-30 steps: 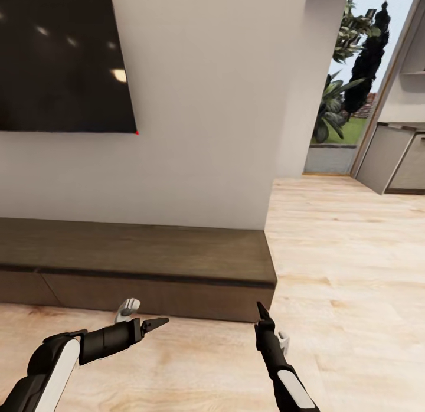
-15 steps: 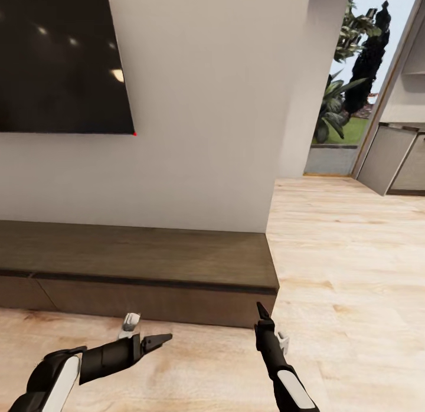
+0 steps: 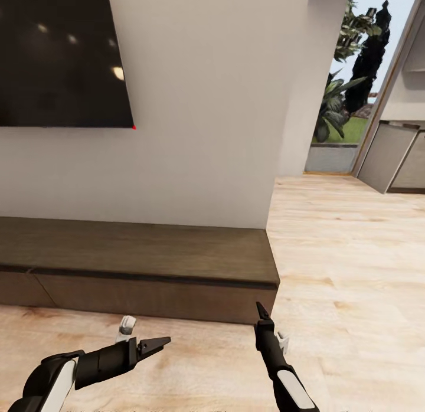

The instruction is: Place each of the two pumpkins and all three candles from the living room inside a cabinet in the living room (use any cabinet), then make sure every cabinet is closed, and position the cauldron so it is next to a table in the living room.

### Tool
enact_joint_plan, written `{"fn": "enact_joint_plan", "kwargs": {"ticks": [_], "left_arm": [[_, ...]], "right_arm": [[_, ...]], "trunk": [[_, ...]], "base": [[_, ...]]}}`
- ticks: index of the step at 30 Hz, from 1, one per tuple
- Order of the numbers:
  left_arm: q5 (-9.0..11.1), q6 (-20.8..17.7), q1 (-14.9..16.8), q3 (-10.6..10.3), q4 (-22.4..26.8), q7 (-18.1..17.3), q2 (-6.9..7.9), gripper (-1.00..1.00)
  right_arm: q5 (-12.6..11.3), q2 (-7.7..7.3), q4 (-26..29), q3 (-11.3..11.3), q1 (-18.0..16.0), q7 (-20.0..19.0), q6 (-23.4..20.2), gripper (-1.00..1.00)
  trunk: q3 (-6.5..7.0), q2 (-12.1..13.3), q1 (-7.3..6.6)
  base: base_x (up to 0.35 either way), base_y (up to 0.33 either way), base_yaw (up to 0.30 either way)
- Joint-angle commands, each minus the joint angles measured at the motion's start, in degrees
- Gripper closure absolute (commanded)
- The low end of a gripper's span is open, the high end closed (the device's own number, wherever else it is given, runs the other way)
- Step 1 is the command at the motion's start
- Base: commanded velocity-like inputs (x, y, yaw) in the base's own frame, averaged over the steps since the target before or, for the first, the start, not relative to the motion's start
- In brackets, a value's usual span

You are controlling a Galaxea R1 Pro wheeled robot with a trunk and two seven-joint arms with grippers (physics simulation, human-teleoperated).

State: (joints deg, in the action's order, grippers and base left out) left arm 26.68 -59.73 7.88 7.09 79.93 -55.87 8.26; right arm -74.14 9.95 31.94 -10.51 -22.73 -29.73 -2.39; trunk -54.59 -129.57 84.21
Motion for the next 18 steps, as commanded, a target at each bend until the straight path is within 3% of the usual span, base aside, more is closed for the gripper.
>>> {"fn": "enact_joint_plan", "kwargs": {"ticks": [1, 7, 11, 18], "left_arm": [[-0.1, -0.2, 0.0, 0.1, 0.0, -0.3, 0.03, -1.00], [0.0, -0.2, 0.0, 0.2, 0.0, -0.5, 0.09, -1.00], [0.0, -0.2, 0.0, 0.3, 0.0, -0.5, 0.09, -1.00], [0.0, -0.2, 0.0, 0.4, 0.0, -0.5, 0.09, -1.00]], "right_arm": [[-0.5, 0.04, 0.0, 0.1, 0.0, -0.3, -0.3, -1.00], [-0.2, 0.04, 0.0, 5.9, 0.0, -4.2, -0.3, -1.00], [-0.2, 0.04, 0.0, 7.3, 0.0, -5.7, -0.2, -1.00], [-0.2, 0.04, 0.0, 7.6, 0.0, -6.1, -0.2, -1.00]], "trunk": [[-0.23, -0.4, 0.21], [-1.31, -2.8, 1.53], [-2.03, -4.4, 2.41], [-3.29, -7.3, 3.95]], "base": [[0.000, 0.000, 0.000], [0.000, 0.000, 0.000], [0.000, 0.000, 0.000], [0.000, 0.000, 0.000]]}}
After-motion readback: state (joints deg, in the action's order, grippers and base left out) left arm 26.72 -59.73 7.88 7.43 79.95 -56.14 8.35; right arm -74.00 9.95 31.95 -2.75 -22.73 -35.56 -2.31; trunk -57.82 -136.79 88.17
